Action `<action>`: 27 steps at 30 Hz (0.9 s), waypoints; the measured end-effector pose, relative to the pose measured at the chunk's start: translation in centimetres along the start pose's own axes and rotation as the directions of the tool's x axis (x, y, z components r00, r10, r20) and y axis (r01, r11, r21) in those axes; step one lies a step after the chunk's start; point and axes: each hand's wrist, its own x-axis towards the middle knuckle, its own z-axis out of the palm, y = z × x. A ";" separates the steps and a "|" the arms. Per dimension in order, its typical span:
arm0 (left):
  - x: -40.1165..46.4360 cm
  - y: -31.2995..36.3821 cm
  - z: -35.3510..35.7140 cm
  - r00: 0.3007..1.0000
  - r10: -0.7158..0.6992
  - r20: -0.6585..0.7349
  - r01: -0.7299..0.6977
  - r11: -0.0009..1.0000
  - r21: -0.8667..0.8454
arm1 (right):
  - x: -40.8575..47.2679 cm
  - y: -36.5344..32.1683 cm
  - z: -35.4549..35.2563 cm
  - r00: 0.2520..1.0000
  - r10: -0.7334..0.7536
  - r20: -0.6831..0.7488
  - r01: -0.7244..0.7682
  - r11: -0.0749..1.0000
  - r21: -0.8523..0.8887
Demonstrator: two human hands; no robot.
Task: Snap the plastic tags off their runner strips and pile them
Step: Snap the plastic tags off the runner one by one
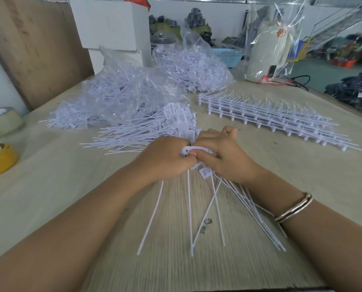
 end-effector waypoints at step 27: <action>-0.5 0.6 1.8 0.907 0.317 -0.277 -0.308 0.948 0.076 | -0.1 0.8 -1.1 0.955 0.273 0.120 -0.290 0.942 0.167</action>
